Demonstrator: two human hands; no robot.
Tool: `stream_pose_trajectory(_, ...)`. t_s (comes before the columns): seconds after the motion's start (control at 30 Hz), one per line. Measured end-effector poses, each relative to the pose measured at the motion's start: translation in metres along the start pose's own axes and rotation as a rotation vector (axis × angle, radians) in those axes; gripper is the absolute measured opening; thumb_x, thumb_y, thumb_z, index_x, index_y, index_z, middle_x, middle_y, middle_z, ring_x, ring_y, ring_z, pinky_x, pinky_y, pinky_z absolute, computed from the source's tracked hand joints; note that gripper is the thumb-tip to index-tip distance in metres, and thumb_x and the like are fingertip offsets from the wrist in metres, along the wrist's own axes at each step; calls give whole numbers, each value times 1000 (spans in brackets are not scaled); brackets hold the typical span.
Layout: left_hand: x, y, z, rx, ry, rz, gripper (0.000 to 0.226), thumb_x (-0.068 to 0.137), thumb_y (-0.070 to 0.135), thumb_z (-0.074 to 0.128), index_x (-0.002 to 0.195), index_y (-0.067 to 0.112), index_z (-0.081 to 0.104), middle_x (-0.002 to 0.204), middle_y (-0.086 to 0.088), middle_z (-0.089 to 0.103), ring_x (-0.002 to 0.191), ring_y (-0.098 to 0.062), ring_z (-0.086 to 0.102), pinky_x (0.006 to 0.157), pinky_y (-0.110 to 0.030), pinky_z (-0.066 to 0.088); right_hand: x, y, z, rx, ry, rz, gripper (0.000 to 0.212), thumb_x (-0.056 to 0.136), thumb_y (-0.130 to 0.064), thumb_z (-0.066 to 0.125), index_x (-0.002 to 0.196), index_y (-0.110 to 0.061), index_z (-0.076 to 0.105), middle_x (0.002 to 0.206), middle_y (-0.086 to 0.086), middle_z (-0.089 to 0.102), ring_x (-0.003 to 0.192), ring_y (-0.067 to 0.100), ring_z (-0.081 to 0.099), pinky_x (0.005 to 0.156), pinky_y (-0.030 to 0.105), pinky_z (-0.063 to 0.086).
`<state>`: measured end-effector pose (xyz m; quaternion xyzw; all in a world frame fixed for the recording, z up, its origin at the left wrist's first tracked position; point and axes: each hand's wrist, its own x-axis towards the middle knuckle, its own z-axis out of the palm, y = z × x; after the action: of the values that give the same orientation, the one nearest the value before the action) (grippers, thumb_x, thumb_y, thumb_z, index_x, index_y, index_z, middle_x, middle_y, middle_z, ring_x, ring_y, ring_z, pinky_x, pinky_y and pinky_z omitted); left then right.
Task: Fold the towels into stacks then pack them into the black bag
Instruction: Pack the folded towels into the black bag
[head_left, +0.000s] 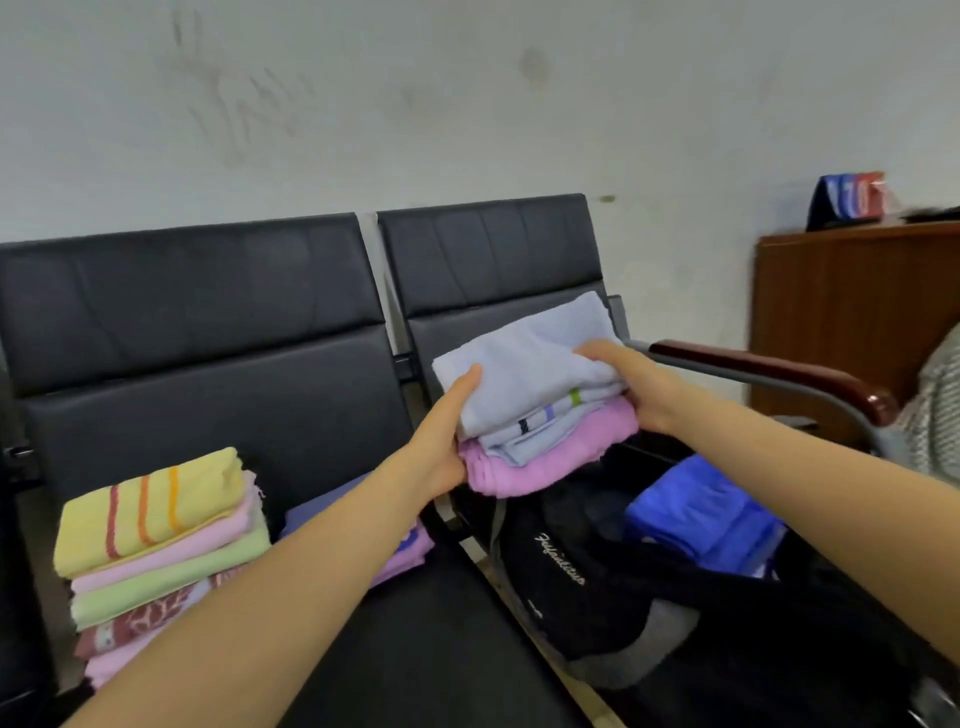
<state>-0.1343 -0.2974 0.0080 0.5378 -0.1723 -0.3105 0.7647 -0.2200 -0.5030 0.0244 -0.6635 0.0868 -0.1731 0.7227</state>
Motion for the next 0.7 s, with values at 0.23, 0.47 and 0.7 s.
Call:
stream_pose_trajectory(0.23, 76, -36, 68, 4, -106, -28, 43, 87, 37, 66, 120, 11, 63, 112, -14, 70, 108, -29, 65, 101, -44, 48, 8, 9, -90, -56, 210, -112, 26, 67, -34, 66, 82, -12, 69, 89, 16, 69, 86, 29, 66, 84, 38, 52)
stream_pose_trajectory(0.47, 117, -103, 56, 30, 26, 20, 38, 82, 13, 62, 119, 4, 63, 113, -18, 68, 106, -32, 64, 96, -50, 47, 49, 34, -111, -243, 114, -116, 43, 61, -31, 73, 98, -10, 67, 89, 11, 70, 83, 21, 65, 78, 39, 51)
stream_pose_trajectory(0.7, 121, -126, 34, 110, 136, 27, 21, 86, 5, 63, 107, 10, 65, 95, -10, 72, 87, -26, 65, 78, -39, 50, 86, 75, -105, -140, -19, 71, 17, 66, -17, 64, 82, -11, 66, 77, 12, 67, 73, 24, 65, 67, 32, 52)
